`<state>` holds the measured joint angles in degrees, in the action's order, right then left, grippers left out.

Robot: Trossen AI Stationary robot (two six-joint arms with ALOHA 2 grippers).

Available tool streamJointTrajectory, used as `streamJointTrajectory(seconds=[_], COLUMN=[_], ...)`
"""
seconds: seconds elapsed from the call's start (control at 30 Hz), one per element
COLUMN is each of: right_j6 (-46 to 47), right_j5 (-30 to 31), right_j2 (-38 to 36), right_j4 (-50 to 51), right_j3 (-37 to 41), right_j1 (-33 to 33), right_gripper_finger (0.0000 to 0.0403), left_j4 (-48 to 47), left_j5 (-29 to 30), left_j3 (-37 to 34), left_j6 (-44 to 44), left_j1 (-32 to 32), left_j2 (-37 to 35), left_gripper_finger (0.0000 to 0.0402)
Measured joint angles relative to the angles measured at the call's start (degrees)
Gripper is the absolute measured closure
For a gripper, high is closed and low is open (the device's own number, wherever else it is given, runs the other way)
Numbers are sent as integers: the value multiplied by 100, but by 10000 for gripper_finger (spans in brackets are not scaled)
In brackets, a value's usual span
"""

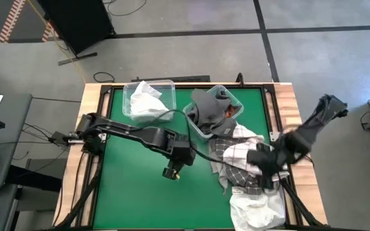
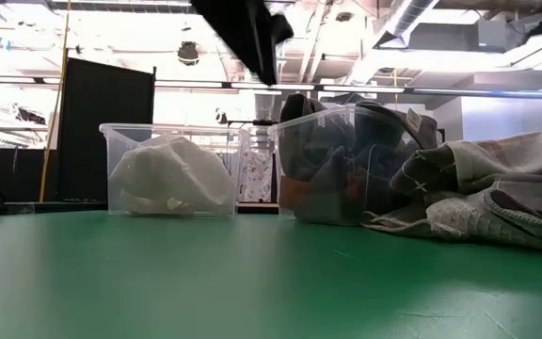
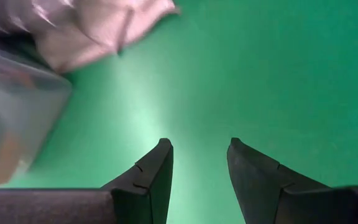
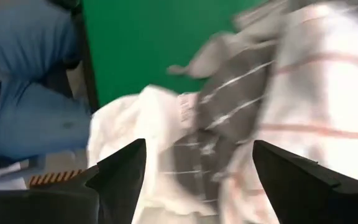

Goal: Sort towels by color in basket
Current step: Put the white towel into the left transparent bin

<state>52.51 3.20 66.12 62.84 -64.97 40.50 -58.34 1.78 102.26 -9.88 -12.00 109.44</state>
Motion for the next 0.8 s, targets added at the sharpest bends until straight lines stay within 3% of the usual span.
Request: streamJointTrajectory(seconds=[0.33, 0.5, 0.8], right_j6=[1829, 2762, 3638], right_j5=[-71, -201, -312], right_j2=[1666, 2236, 3187], right_j4=[-1123, -1721, -1457], right_j3=[0, 0, 0], right_j1=[1768, 2264, 2704], right_gripper_finger=[82, 82, 82], left_j4=[255, 786, 1819], left_j5=[-19, -35, -42], left_j3=[-2, -2, -2], left_j6=[-534, -560, -550], left_j1=[-318, -572, -801], left_j2=[915, 975, 969], left_gripper_finger=[257, 257, 257])
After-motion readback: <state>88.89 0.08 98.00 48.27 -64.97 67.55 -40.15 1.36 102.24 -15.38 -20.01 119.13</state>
